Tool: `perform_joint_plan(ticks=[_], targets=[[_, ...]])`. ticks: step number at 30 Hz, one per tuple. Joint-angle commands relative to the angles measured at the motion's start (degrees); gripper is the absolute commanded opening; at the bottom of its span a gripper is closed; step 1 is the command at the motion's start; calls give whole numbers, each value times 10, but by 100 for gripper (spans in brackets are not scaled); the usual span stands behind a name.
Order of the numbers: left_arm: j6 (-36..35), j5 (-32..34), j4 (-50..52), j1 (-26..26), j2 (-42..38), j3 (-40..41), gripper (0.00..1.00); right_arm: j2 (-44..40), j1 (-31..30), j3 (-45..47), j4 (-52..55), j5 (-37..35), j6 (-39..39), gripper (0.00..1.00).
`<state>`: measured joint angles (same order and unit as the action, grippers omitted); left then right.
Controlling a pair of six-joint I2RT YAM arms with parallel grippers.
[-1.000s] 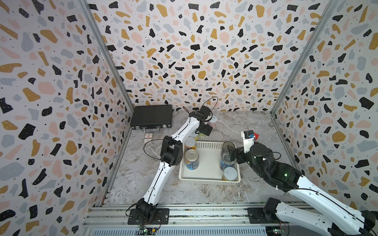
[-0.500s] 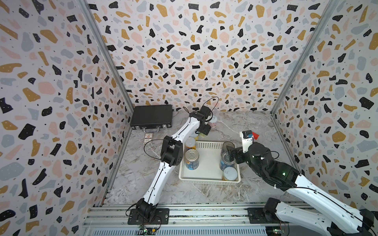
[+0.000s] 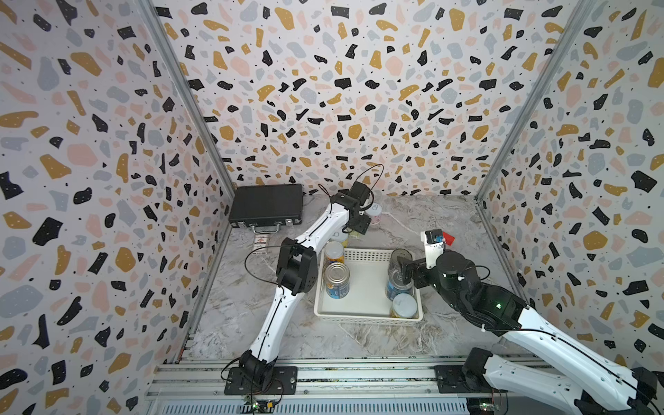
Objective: Put the canned food in the basket
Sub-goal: Pick up the canned food from the center of the board, then place the canned food in the basket.
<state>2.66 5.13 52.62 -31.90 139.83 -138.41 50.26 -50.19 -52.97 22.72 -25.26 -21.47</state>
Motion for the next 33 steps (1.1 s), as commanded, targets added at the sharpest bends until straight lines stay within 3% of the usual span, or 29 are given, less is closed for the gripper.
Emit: perform_joint_plan(ticks=[1, 4, 12, 23, 33], targets=[[15, 3, -21, -6, -72, -26, 56, -3, 3, -8, 6, -6, -5, 100], [30, 17, 4, -8, -92, -28, 53, -3, 4, -7, 6, -11, -4, 100], [85, 41, 25, -16, -216, 75, 48, -17, 12, -4, 6, -19, -2, 100], [167, 101, 28, -71, -457, 328, 46, -25, 28, 5, 1, -9, -11, 100], [231, 101, 51, -129, -631, 472, 46, -6, 36, 4, 0, -5, -14, 100]])
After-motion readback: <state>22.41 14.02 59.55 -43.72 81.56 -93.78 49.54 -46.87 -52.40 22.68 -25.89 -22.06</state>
